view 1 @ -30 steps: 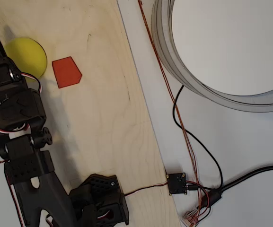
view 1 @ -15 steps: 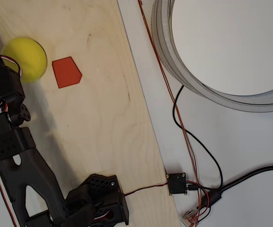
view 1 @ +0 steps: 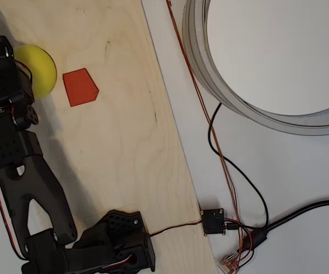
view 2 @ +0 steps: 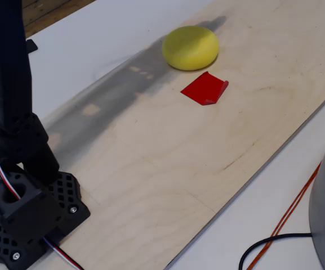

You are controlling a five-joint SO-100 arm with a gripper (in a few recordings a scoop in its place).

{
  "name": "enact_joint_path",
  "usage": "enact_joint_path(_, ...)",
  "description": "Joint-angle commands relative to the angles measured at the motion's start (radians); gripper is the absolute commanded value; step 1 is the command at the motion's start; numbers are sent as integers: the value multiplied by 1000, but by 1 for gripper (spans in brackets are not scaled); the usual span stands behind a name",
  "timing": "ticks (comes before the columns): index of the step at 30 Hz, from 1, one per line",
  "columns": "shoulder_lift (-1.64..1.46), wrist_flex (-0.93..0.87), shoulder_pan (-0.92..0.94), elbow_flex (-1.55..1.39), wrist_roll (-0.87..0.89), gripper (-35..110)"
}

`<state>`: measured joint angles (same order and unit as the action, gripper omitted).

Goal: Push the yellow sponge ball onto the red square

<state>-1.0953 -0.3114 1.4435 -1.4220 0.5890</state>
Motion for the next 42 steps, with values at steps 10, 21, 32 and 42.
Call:
enact_joint_path(10, 43, -9, 9, 8, 94, 19)
enact_joint_path(21, 12, -6, -14, -143, 129, 19)
enact_joint_path(32, -41, 21, -28, -265, 123, 19)
enact_joint_path(42, -150, 28, -5, -403, 92, 19)
